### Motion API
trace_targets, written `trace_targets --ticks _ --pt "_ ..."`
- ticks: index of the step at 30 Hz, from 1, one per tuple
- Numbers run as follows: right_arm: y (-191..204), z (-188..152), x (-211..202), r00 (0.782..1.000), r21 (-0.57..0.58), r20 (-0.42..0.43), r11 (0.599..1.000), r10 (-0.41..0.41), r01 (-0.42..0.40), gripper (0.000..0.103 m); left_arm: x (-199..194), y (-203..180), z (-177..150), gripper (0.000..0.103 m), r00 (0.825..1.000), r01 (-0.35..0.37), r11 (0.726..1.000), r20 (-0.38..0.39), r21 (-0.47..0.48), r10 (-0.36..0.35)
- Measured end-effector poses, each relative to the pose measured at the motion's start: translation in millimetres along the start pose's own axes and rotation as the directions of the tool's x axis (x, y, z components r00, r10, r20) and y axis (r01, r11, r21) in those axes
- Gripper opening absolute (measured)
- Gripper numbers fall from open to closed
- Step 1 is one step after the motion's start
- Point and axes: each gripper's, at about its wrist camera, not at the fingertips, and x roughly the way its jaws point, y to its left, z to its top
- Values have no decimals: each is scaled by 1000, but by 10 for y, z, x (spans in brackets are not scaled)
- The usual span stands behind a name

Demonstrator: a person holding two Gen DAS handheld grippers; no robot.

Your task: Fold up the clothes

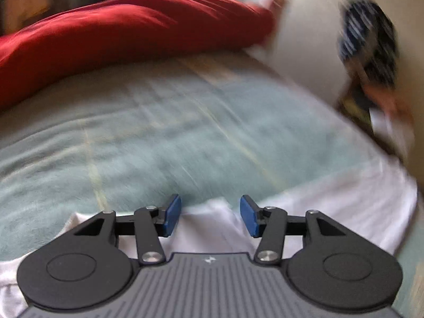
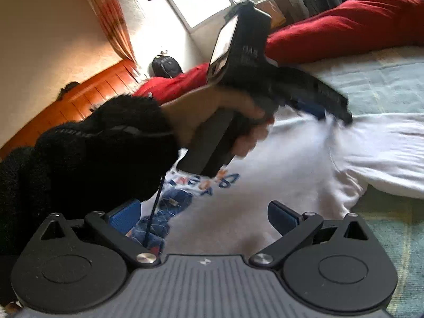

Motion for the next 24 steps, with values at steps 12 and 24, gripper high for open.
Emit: trace_targets --ticks 12,24 --pt "-28 47 -123 999 18 37 1000 -2 1 103 -484 399 -218 68 1000 19 996 -4 -90 -19" --pt "-230 134 -389 990 78 93 992 -103 96 103 -717 252 -225 69 997 -50 997 53 -53 53"
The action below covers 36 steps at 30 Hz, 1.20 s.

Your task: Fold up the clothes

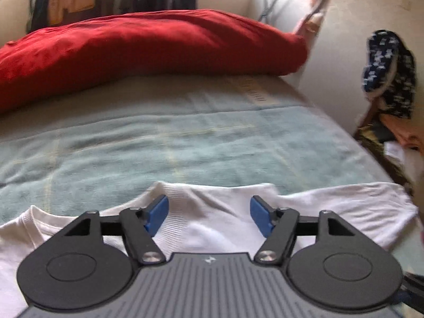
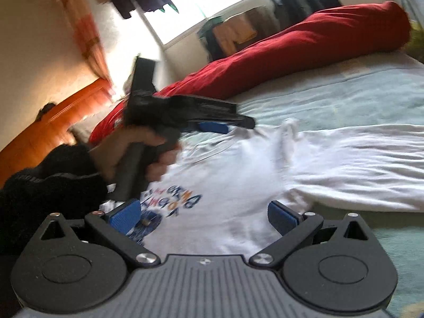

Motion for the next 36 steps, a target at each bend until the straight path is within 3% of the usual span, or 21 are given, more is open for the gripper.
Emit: trace_targets --ticks 6,10,15,19,23,25,28,30,32,34,36 --pt "-80 45 -81 997 14 6 997 -72 72 103 -118 -427 -23 70 994 107 991 -22 82 -105" --pt "-240 102 -289 986 13 58 988 -156 155 103 -148 -665 -57 70 992 128 984 -27 126 -125" --pt "-804 147 -698 937 213 152 936 -315 281 103 -209 -708 -250 73 987 119 989 -116 87 -108" --pt "-1134 131 -978 903 353 218 892 -371 282 103 -471 -656 -558 74 988 50 992 -151 115 -32" --pt "-1266 144 -998 915 409 217 883 -340 231 103 -888 -469 -804 78 992 0 995 -125 95 12" --pt "-1274 183 -932 927 431 206 879 -314 202 103 -1091 -345 -909 85 996 -4 998 -91 63 10" --pt "-1185 346 -655 963 424 190 901 -189 93 103 -1232 -205 -1013 87 997 -21 999 -79 25 23" --pt "-1137 445 -377 983 414 130 908 -130 66 103 -1261 -152 -1071 87 994 -74 997 -76 6 74" --pt "-1134 459 -170 989 394 78 915 -127 87 103 -1295 -143 -1141 87 991 -120 993 -59 20 121" --pt "-1249 406 -70 985 388 15 909 -174 155 103 -1330 -135 -1225 87 987 -151 988 -47 27 152" --pt "-1416 330 -250 979 386 25 905 -202 177 103 -1351 -91 -1322 87 986 -157 988 -55 12 157"
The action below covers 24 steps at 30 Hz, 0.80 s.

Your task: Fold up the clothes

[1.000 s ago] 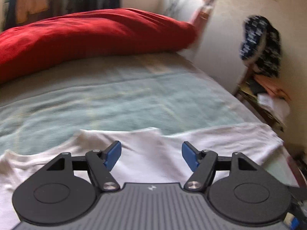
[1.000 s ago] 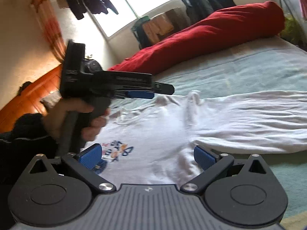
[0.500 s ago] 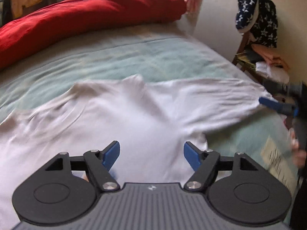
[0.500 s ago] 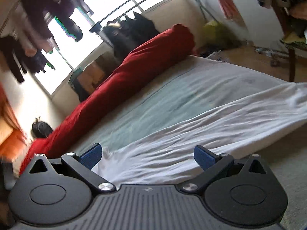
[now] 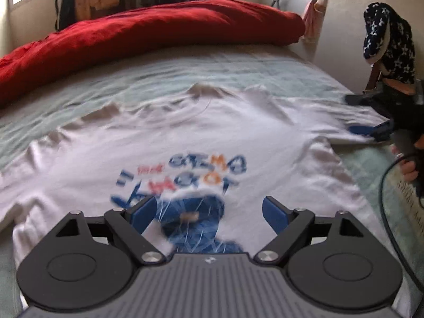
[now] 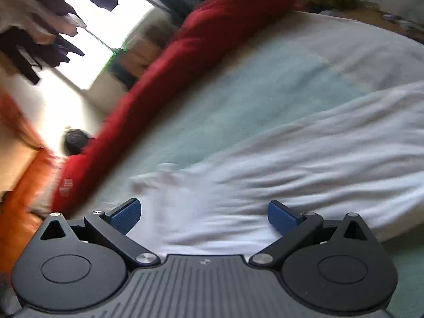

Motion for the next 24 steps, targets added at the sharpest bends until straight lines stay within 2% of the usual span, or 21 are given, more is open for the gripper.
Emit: trace_targets --ticks 1,4,8,10,11,14,16,18,19,20,22,24 --pt "-111 7 -92 1000 -2 16 1000 -4 4 103 5 25 -44 87 1000 1 1000 -5 -15 -1" --pt "-435 26 -542 989 3 91 993 -115 116 103 25 82 -166 87 1000 -25 999 -20 -30 24" --pt "-778 48 -991 979 83 124 985 -163 154 103 7 145 -265 88 999 -35 998 -10 -53 34" --pt "-748 91 -1110 946 119 147 954 -290 274 103 -9 160 -279 89 1000 -27 997 -5 -67 27" --pt "-722 131 -1140 936 121 161 947 -314 297 103 -18 162 -281 89 1000 -27 997 -1 -72 27" --pt "-503 287 -1016 963 66 168 977 -212 203 103 -43 146 -270 89 1000 -29 997 6 -75 30" --pt "-325 374 -803 977 14 144 987 -158 157 103 -53 136 -261 89 1000 -28 997 10 -75 28" --pt "-209 424 -504 986 -8 85 989 -147 148 103 -55 127 -261 89 1000 -27 997 10 -73 28" --pt "-190 437 -364 985 -9 55 986 -165 166 103 -54 122 -263 89 999 -29 997 10 -74 30" --pt "-214 441 -242 975 -12 38 976 -218 219 103 -52 118 -266 89 1000 -29 997 10 -74 30" --pt "-304 454 -35 946 -27 33 946 -321 322 103 -48 111 -269 89 1000 -25 997 13 -76 26" --pt "-420 525 98 939 -53 66 939 -337 340 103 -46 99 -261 89 1000 -26 997 14 -75 27"
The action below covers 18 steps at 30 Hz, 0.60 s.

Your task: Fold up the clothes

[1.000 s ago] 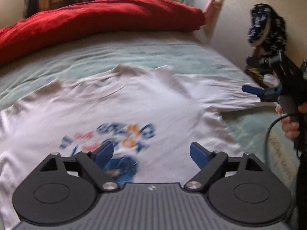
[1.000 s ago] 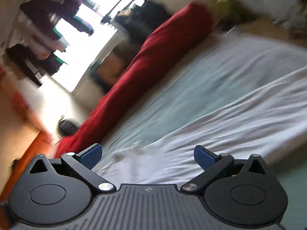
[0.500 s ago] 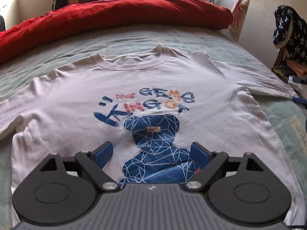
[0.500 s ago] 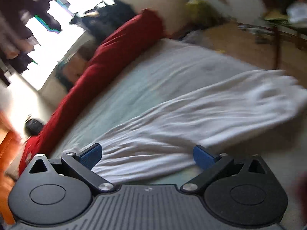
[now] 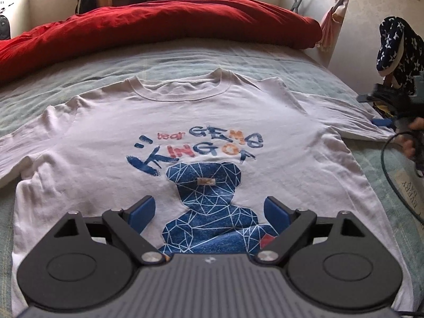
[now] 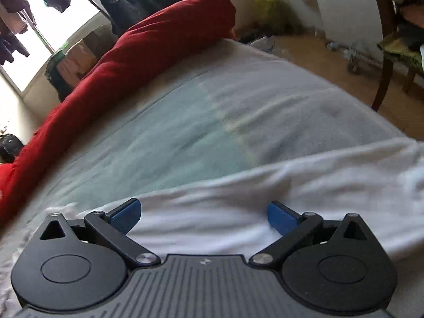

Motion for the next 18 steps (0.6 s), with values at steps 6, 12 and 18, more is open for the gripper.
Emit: trace_targets --ticks 6,12,18 --pt "157 44 -133 990 -120 25 983 -137 139 103 -118 1 -17 89 999 30 1000 29 -5 -30" --pt "81 -439 -324 963 -295 -12 921 -268 253 103 -162 -78 -82 90 999 44 999 23 3 -44" --pt "-69 -611 -646 973 -297 -16 930 -231 216 103 -222 -85 -111 90 998 53 999 26 11 -53"
